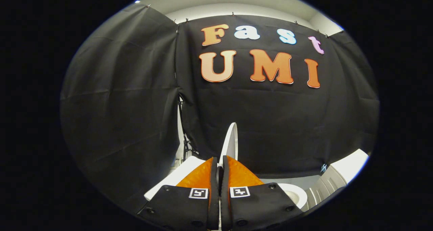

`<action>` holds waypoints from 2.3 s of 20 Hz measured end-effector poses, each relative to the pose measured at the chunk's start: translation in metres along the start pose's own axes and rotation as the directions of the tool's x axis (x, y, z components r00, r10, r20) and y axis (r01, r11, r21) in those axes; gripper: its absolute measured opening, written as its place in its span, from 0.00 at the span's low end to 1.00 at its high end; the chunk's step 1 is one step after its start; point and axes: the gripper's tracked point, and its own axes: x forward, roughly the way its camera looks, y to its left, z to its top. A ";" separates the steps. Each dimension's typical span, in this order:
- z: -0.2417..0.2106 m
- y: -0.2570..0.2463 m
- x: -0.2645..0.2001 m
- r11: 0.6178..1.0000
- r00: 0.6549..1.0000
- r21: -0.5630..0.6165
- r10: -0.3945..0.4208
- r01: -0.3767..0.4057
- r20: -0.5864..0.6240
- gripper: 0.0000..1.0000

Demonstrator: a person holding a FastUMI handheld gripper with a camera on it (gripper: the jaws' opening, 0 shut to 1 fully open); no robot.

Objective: Open the toilet lid.

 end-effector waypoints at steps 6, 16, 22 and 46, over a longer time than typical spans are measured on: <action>-0.005 0.055 0.013 0.996 0.996 -0.044 0.080 -0.082 -0.038 0.10; -0.005 0.075 0.012 0.997 0.998 -0.057 0.047 -0.050 -0.044 0.12; 0.001 0.067 0.010 0.999 0.999 -0.022 0.023 -0.024 -0.048 0.14; 0.082 -0.063 -0.055 0.989 0.985 0.084 0.107 -0.119 0.134 0.83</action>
